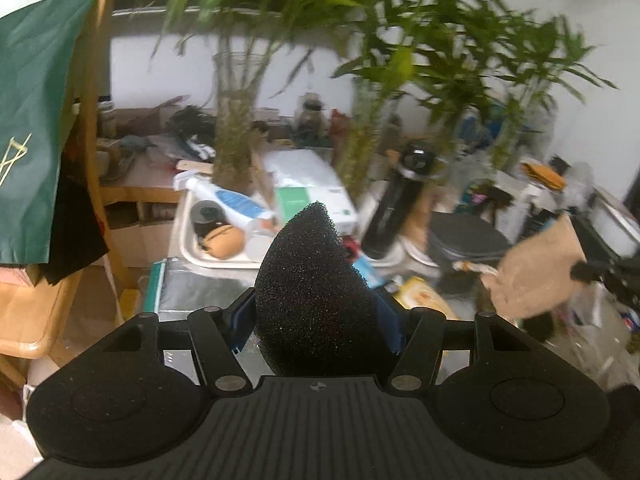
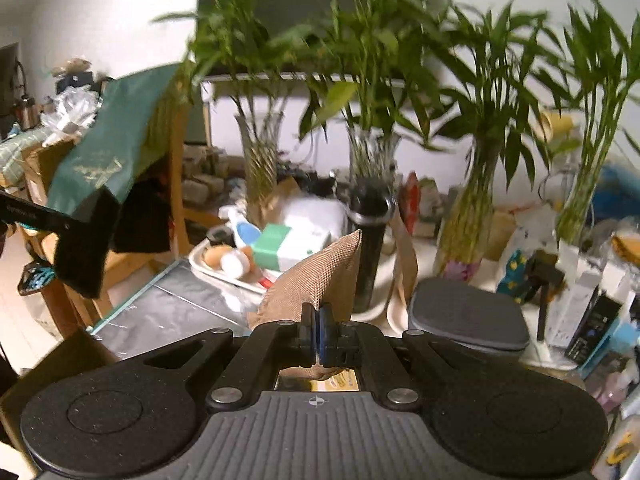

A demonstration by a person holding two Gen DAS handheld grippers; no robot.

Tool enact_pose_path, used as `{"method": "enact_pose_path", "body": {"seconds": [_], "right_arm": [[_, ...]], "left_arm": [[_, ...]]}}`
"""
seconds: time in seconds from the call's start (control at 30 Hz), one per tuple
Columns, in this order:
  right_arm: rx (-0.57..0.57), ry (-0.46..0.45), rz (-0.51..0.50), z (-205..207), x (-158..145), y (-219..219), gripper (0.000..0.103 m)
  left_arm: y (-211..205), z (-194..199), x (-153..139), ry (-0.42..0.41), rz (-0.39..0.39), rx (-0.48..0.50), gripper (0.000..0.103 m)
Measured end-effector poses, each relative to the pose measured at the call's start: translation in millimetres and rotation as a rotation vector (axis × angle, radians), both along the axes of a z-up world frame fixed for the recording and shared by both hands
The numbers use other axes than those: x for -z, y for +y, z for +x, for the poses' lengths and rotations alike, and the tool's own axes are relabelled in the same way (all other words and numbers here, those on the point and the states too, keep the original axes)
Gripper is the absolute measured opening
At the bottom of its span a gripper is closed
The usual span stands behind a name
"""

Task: Organize soft objects
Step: 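Close the right gripper on the beige pouch and lift it toward the box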

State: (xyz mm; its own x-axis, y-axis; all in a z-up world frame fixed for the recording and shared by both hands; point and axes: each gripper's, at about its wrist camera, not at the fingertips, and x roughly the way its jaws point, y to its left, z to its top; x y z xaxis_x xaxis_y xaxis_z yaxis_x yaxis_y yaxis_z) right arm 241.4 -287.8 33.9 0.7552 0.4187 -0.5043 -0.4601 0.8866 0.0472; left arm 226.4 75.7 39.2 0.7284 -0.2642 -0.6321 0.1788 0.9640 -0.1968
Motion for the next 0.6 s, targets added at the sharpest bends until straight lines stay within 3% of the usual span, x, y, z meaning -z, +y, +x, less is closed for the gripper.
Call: {"method": "enact_pose_path", "body": {"seconds": [0.23, 0.6], "right_arm": [[-0.048, -0.046, 0.034, -40.3, -33.2, -2.1, 0.004], [-0.082, -0.073, 0.069, -89.0, -58.1, -7.7, 0.004]], "left_arm": [[-14.2, -34.4, -8.5, 0.014, -0.038, 0.114, 0.060], [-34.9, -55.9, 26.7, 0.131, -0.074, 0.281, 0.065]]}}
